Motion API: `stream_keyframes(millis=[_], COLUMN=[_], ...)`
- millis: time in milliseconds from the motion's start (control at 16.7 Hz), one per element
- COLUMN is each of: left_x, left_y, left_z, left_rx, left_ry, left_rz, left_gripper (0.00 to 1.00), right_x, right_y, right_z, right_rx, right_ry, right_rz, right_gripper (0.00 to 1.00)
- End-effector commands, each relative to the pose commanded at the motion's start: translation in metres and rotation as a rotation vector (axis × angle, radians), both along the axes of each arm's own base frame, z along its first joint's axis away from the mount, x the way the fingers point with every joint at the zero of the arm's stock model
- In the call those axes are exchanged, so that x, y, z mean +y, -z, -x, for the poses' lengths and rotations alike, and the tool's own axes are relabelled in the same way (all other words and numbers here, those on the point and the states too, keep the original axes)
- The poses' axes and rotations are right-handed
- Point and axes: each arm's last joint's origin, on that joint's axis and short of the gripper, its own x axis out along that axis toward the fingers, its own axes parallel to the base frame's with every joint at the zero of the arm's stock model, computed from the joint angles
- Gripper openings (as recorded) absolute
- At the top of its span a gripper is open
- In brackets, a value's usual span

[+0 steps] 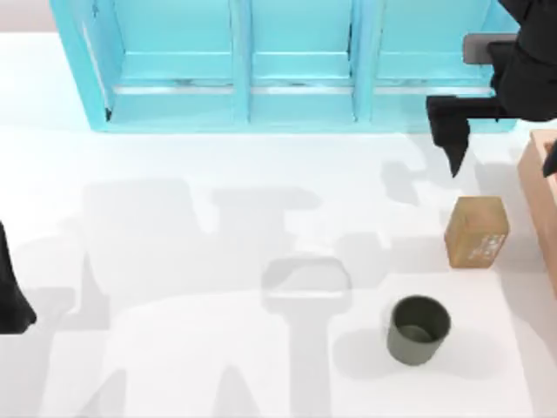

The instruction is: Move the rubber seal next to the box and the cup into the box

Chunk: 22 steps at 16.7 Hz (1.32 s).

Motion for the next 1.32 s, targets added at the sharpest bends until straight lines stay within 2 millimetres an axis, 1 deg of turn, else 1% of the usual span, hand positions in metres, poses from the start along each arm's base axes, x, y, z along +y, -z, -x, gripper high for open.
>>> stream_keyframes(millis=[120, 240, 540, 660, 840, 1140, 1320], left_x=[0.000, 0.000, 0.000, 0.000, 0.000, 0.000, 0.000], left_y=[0.000, 0.000, 0.000, 0.000, 0.000, 0.000, 0.000], left_z=[0.000, 0.000, 0.000, 0.000, 0.000, 0.000, 0.000], left_rx=[0.000, 0.000, 0.000, 0.000, 0.000, 0.000, 0.000], left_ry=[0.000, 0.000, 0.000, 0.000, 0.000, 0.000, 0.000], left_rz=[0.000, 0.000, 0.000, 0.000, 0.000, 0.000, 0.000], left_gripper=[1.00, 1.00, 1.00, 1.00, 1.00, 1.00, 1.00], right_x=[-0.002, -0.003, -0.001, 0.004, 0.020, 0.042, 0.049], right_y=[-0.022, -0.033, -0.033, -0.031, -0.021, 0.016, 0.031], right_z=[0.002, 0.004, 0.005, 0.010, 0.031, 0.085, 0.111], right_rx=[-0.001, -0.005, -0.004, -0.010, -0.016, 0.003, -0.003], right_ry=[0.004, 0.006, 0.003, 0.001, -0.004, 0.001, 0.006], right_rz=[0.001, 0.001, 0.001, 0.000, -0.002, 0.004, 0.004], right_gripper=[1.00, 1.00, 1.00, 1.00, 1.00, 1.00, 1.00])
